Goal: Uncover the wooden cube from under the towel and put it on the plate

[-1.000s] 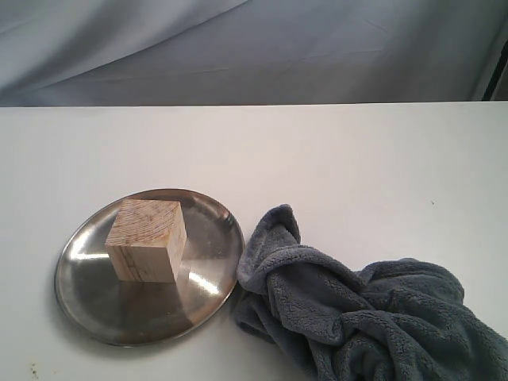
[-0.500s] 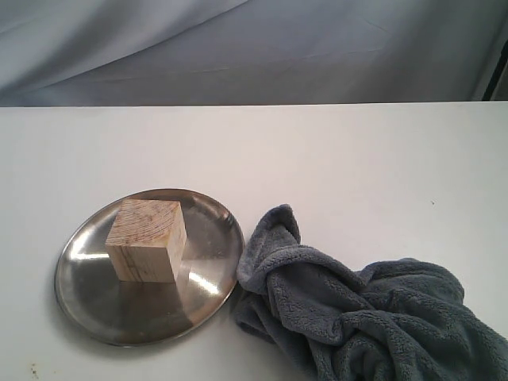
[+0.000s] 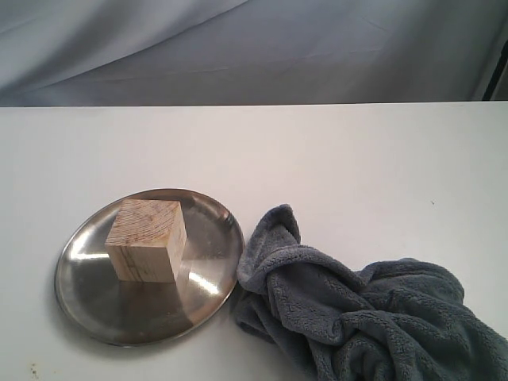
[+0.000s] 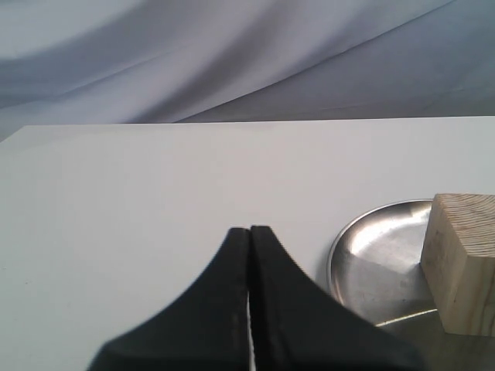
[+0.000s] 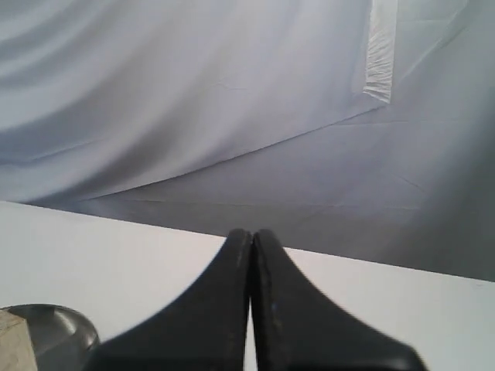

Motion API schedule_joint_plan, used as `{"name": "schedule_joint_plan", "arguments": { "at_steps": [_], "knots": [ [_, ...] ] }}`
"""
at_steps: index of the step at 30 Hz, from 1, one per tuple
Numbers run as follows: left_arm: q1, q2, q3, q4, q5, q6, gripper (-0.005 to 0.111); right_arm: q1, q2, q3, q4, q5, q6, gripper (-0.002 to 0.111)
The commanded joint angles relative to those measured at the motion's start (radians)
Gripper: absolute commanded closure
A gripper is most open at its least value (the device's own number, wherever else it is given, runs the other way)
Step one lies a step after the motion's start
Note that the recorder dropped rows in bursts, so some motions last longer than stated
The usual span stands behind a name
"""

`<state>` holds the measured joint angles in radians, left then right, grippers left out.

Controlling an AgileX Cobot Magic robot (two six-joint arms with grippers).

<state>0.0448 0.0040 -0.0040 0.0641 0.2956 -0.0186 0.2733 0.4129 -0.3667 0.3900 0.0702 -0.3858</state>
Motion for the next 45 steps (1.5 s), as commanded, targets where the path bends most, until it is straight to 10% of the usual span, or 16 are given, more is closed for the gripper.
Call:
{"name": "schedule_joint_plan", "arguments": {
  "at_steps": [1,13,22,27,45],
  "knots": [
    [0.002,-0.004,0.004,-0.002,-0.011,-0.004,0.107,-0.120,-0.071,0.005,-0.030,0.040,-0.003,0.108],
    [0.002,-0.004,0.004,-0.002,-0.011,-0.004,0.107,-0.452,-0.316,0.135,-0.028,0.083,-0.003,0.108],
    [0.002,-0.004,0.004,-0.002,-0.011,-0.004,0.107,-0.454,-0.335,0.192,-0.051,0.097,0.009,0.108],
    [0.002,-0.004,0.004,-0.002,-0.011,-0.004,0.107,-0.454,-0.341,0.367,-0.413,-0.014,0.376,0.108],
    [0.002,-0.004,0.004,-0.002,-0.011,-0.004,0.107,-0.419,-0.358,0.367,-0.406,0.233,0.306,0.108]
  ]
}}
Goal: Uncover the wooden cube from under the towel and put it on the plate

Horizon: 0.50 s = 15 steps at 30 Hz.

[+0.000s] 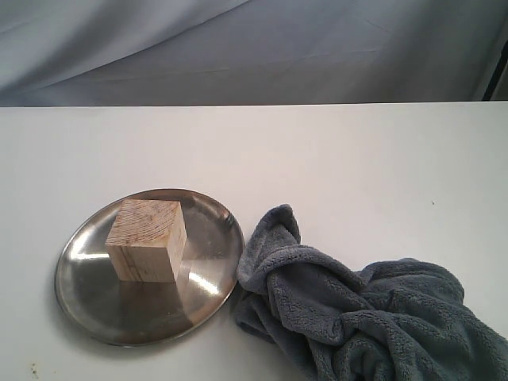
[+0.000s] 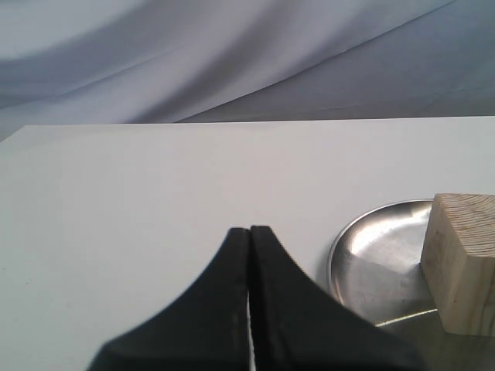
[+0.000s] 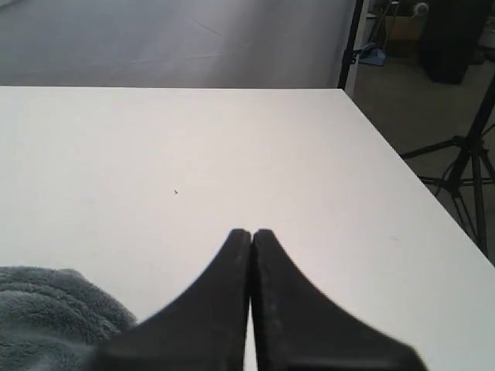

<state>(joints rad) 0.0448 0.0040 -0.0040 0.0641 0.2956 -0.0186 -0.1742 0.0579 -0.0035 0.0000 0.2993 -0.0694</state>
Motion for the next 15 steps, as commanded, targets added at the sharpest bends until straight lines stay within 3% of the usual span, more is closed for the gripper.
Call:
{"name": "schedule_joint_plan", "arguments": {
  "at_steps": [1,15],
  "knots": [
    [0.002,-0.004,0.004,-0.002,-0.011,-0.004,0.107,0.047,-0.003,0.004,-0.016,0.003,-0.010,0.108],
    [0.002,-0.004,0.004,-0.002,-0.011,-0.004,0.107,0.116,-0.058,0.004,-0.027,0.056,-0.016,0.108]
  ]
}}
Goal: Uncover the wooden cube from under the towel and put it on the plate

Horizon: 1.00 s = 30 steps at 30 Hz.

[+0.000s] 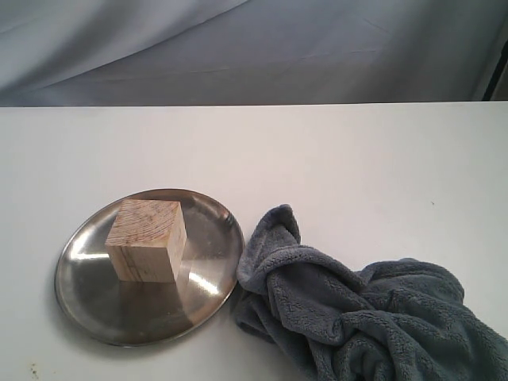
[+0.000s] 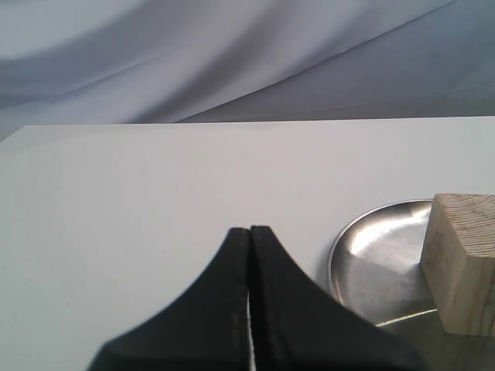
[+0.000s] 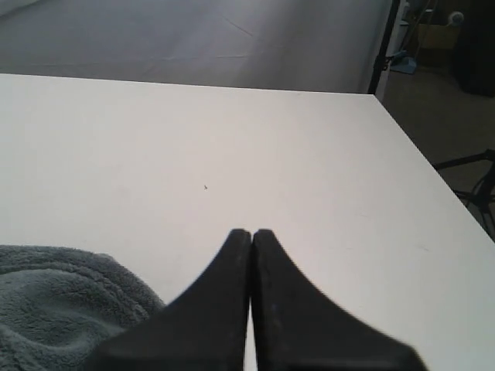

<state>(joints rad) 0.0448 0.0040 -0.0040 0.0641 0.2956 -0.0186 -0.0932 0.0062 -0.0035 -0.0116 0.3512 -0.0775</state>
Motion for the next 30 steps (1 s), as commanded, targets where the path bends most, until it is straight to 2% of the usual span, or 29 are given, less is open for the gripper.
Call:
{"name": "schedule_joint_plan", "arguments": {
  "at_steps": [1,30],
  "knots": [
    [0.002,-0.004,0.004,-0.002,-0.011,-0.004,0.107,0.041,-0.006,0.004,-0.009,0.002,-0.006,0.108],
    [0.002,-0.004,0.004,-0.002,-0.011,-0.004,0.107,0.057,-0.006,0.004,0.021,-0.004,-0.001,0.108]
  ]
}}
